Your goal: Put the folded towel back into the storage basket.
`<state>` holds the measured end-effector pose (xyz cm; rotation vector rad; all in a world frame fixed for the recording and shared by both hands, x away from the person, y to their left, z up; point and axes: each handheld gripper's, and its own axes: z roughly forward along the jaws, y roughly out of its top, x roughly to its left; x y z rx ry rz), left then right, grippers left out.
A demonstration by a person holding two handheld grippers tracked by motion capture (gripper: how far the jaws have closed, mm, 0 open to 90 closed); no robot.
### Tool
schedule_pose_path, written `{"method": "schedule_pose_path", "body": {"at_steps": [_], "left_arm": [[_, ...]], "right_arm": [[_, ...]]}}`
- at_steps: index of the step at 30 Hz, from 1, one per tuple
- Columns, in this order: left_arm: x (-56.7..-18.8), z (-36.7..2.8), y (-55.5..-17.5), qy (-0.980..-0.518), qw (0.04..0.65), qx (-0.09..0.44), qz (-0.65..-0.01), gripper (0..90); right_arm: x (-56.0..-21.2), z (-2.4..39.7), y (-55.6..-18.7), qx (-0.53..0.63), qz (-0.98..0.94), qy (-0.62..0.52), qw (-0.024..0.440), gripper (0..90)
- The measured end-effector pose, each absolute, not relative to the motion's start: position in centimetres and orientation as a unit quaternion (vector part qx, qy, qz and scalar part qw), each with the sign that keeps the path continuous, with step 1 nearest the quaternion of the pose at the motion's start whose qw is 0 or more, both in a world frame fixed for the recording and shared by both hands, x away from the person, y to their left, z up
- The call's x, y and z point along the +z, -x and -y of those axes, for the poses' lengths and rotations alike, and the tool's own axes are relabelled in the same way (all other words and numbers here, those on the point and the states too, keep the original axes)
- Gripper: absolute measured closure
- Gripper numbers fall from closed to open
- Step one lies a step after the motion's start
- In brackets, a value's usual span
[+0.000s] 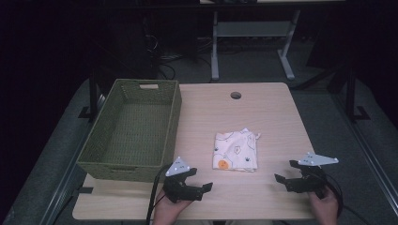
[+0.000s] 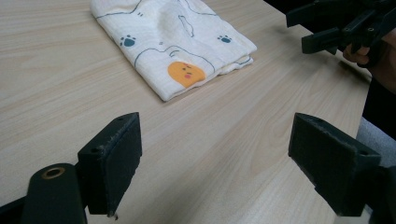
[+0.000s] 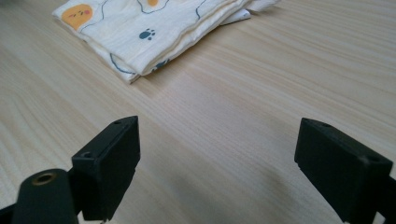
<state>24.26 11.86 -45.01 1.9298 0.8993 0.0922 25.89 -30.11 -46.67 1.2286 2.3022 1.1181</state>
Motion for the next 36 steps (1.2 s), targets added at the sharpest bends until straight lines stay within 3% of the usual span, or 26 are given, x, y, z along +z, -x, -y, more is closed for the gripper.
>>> {"method": "schedule_pose_path", "body": {"at_steps": [17,36], "left_arm": [[-44.4,-11.6,-24.5,-0.793,0.488,0.051,-0.36,18.0],[-42.5,-8.7,-27.4,-0.82,0.46,0.054,-0.337,18.0]], "right_arm": [[-46.6,30.0,-25.7,0.389,-0.8,-0.43,0.156,13.8],[-46.6,30.1,-25.5,0.394,-0.796,-0.431,0.157,13.8]]}}
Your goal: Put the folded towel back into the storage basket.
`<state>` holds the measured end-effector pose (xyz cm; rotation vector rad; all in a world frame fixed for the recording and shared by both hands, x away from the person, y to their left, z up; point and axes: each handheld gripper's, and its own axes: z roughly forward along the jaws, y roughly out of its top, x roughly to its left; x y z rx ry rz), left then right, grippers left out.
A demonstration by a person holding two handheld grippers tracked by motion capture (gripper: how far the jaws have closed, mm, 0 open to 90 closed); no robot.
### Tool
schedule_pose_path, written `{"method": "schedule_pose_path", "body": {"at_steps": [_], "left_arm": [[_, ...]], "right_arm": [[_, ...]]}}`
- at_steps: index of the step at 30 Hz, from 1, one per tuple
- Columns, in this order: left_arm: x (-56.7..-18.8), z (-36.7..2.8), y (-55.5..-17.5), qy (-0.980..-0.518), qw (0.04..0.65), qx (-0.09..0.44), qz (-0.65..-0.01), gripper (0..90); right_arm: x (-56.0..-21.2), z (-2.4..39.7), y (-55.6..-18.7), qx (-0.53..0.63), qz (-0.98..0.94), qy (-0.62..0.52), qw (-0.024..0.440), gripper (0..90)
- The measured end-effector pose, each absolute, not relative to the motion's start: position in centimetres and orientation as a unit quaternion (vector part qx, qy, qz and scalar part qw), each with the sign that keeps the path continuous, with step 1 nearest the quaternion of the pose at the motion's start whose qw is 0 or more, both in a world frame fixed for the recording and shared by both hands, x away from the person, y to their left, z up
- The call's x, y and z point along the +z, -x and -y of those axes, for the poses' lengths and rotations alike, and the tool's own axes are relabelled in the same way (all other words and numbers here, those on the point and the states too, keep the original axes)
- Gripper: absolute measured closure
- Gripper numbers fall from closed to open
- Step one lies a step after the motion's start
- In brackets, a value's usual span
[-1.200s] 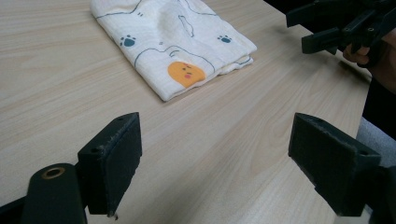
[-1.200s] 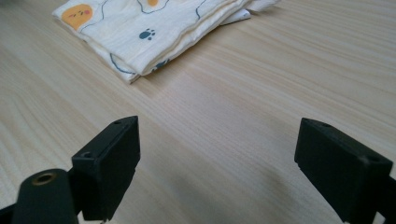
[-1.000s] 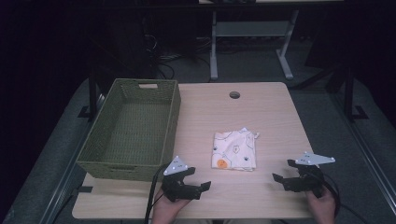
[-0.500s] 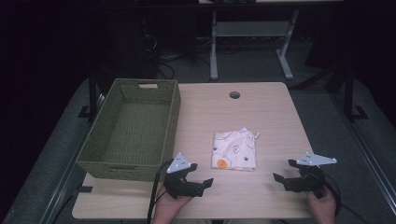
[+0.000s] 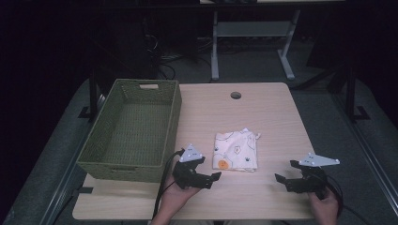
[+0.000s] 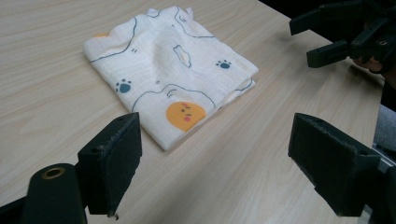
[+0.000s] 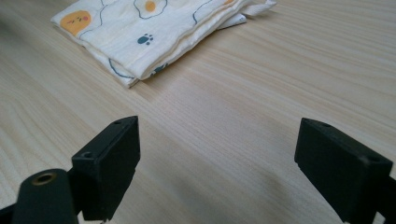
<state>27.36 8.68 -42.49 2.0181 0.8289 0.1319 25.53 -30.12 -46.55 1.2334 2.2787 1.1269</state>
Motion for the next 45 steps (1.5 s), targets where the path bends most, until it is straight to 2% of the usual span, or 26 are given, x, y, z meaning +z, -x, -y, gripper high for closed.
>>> {"method": "schedule_pose_path", "body": {"at_steps": [12,17,25,45], "left_arm": [[-42.5,-6.5,-29.5,-0.837,0.432,0.035,-0.334,18.0],[-42.2,-5.5,-30.5,-0.847,0.417,0.03,-0.329,20.7],[-41.4,-3.4,-32.1,-0.868,0.382,0.054,-0.313,22.8],[-42.4,0.9,-36.1,-0.892,0.321,0.051,-0.313,30.3]], "right_arm": [[-46.4,30.1,-25.3,0.398,-0.794,-0.43,0.159,13.8],[-46.4,30.1,-25.3,0.4,-0.794,-0.429,0.159,13.8],[-46.4,30.2,-25.3,0.403,-0.792,-0.431,0.158,13.8],[-46.2,30.1,-25.3,0.404,-0.794,-0.424,0.162,13.8]]}}
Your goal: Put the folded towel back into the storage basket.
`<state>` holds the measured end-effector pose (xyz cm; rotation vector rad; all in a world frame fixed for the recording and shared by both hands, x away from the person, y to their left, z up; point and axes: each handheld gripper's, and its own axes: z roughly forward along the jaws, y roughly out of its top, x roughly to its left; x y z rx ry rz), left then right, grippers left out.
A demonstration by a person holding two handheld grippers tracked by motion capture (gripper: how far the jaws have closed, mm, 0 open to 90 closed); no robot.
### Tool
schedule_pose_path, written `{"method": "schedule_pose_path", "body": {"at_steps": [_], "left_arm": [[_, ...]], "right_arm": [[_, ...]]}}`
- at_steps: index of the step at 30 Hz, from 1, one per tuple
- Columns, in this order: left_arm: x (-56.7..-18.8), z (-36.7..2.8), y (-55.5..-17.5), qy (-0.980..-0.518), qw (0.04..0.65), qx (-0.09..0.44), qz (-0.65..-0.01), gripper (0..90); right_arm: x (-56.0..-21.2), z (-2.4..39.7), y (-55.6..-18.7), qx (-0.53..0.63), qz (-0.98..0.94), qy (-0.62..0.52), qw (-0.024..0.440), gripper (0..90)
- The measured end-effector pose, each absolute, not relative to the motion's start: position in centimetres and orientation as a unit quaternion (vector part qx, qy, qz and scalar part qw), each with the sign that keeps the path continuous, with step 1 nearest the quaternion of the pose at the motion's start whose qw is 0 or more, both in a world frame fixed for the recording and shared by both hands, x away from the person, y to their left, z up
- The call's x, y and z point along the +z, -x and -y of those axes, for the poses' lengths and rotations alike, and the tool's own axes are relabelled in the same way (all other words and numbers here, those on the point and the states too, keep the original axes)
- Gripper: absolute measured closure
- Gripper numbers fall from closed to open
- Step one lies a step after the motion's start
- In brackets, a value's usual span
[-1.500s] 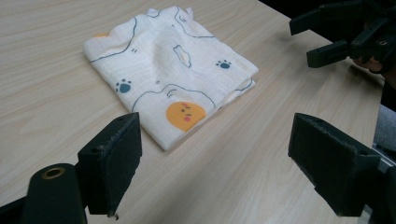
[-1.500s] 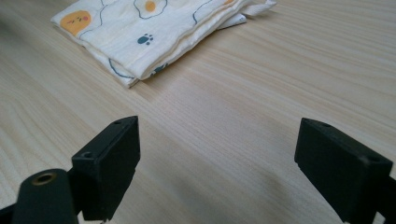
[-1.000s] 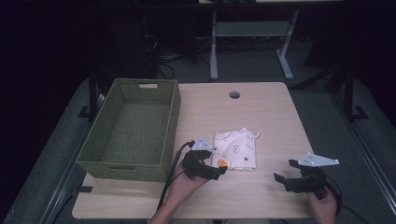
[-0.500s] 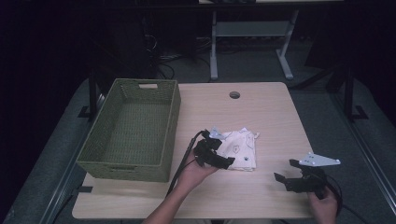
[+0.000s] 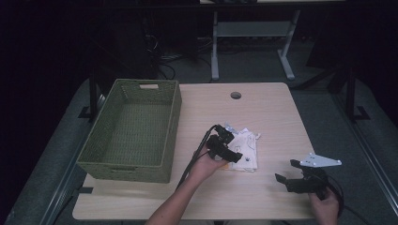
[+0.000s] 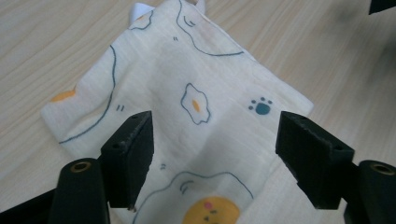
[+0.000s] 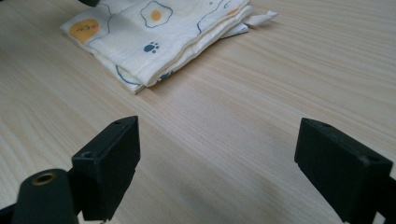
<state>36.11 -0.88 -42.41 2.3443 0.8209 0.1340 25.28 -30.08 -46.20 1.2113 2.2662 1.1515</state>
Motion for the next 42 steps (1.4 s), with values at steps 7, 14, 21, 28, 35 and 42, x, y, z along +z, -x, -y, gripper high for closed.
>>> {"method": "schedule_pose_path", "body": {"at_steps": [7,14,21,28,35,42], "left_arm": [[-43.2,2.1,-37.4,-0.9,0.292,0.055,-0.32,31.3],[-44.1,3.0,-38.1,-0.905,0.268,0.055,-0.327,36.0],[-44.8,3.8,-38.0,-0.913,0.236,0.082,-0.322,45.8],[-44.8,3.7,-37.8,-0.915,0.235,0.085,-0.316,57.6],[-44.9,2.7,-37.8,-0.909,0.25,0.092,-0.32,75.6],[-44.7,1.8,-38.3,-0.902,0.257,0.058,-0.342,81.0]], "right_arm": [[-46.2,30.0,-25.2,0.403,-0.795,-0.422,0.164,13.8],[-46.1,30.0,-25.2,0.406,-0.794,-0.421,0.166,13.8],[-46.1,30.0,-25.2,0.406,-0.795,-0.421,0.163,13.8],[-46.1,29.9,-25.2,0.405,-0.797,-0.418,0.164,13.8],[-46.1,29.7,-25.2,0.403,-0.798,-0.416,0.164,13.8],[-46.1,29.6,-25.1,0.403,-0.799,-0.414,0.164,13.8]]}}
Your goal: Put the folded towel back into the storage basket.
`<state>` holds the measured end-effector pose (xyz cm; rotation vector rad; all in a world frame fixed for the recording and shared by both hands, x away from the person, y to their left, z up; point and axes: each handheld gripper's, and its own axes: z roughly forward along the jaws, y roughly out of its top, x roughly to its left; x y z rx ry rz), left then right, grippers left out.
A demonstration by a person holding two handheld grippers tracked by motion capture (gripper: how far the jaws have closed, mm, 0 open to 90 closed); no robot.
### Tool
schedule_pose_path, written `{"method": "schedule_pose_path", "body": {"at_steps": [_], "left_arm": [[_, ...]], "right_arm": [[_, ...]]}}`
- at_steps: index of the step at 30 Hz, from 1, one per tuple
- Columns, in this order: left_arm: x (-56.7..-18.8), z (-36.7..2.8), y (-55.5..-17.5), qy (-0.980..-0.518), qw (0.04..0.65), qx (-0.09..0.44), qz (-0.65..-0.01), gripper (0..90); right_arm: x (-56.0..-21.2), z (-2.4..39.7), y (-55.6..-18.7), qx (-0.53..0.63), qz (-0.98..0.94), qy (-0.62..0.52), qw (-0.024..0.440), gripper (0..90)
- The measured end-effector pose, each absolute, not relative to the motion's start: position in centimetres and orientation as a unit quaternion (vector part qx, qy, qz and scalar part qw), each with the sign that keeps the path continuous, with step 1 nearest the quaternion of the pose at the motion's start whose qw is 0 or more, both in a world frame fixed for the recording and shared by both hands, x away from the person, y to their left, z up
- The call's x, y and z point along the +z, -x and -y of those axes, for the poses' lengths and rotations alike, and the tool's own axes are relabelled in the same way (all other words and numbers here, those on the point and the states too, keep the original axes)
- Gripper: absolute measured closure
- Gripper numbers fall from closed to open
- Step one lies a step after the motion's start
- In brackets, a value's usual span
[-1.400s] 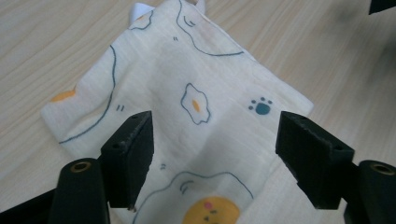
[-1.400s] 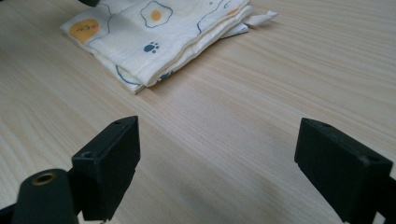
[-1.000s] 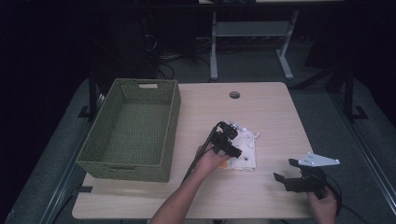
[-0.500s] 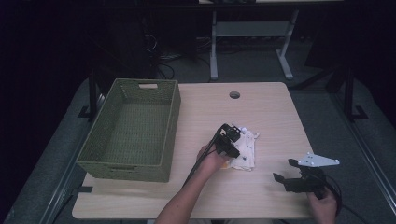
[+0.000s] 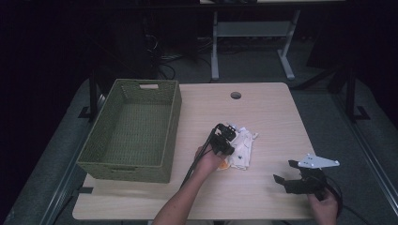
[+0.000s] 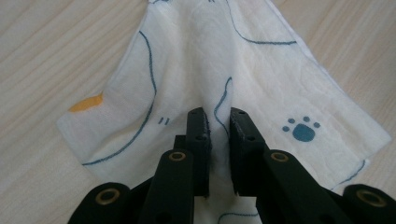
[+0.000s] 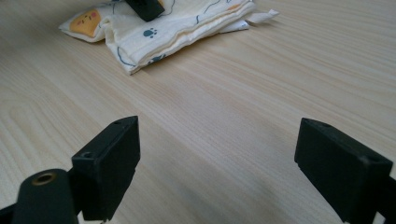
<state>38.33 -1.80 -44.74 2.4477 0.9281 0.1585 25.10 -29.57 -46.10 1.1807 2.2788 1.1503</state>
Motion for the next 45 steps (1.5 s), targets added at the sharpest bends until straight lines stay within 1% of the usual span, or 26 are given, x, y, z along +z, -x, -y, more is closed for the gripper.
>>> {"method": "schedule_pose_path", "body": {"at_steps": [4,10,17,27,30,42,45], "left_arm": [[-44.5,1.1,-38.5,-0.899,0.267,0.029,-0.346,81.7],[-43.4,0.2,-38.3,-0.894,0.288,0.021,-0.344,82.3],[-41.8,-1.5,-37.6,-0.869,0.343,-0.023,-0.355,82.5],[-39.6,-2.8,-36.5,-0.861,0.374,-0.045,-0.343,82.5],[-38.9,-3.3,-36.4,-0.852,0.391,-0.056,-0.343,82.4],[-37.3,-6.1,-36.3,-0.832,0.424,-0.09,-0.346,82.2],[-36.9,-6.9,-36.3,-0.83,0.428,-0.092,-0.345,82.1]], "right_arm": [[-46.1,29.7,-25.1,0.405,-0.797,-0.417,0.163,13.8],[-46.1,30.2,-25.0,0.41,-0.792,-0.423,0.162,13.8],[-46.2,30.3,-25.1,0.409,-0.791,-0.425,0.161,13.8],[-46.2,30.2,-25.1,0.406,-0.791,-0.428,0.165,13.8],[-46.2,30.2,-25.0,0.404,-0.791,-0.429,0.166,13.8],[-46.2,30.3,-25.0,0.403,-0.79,-0.43,0.17,13.8],[-46.2,30.3,-25.1,0.402,-0.789,-0.433,0.169,13.8]]}}
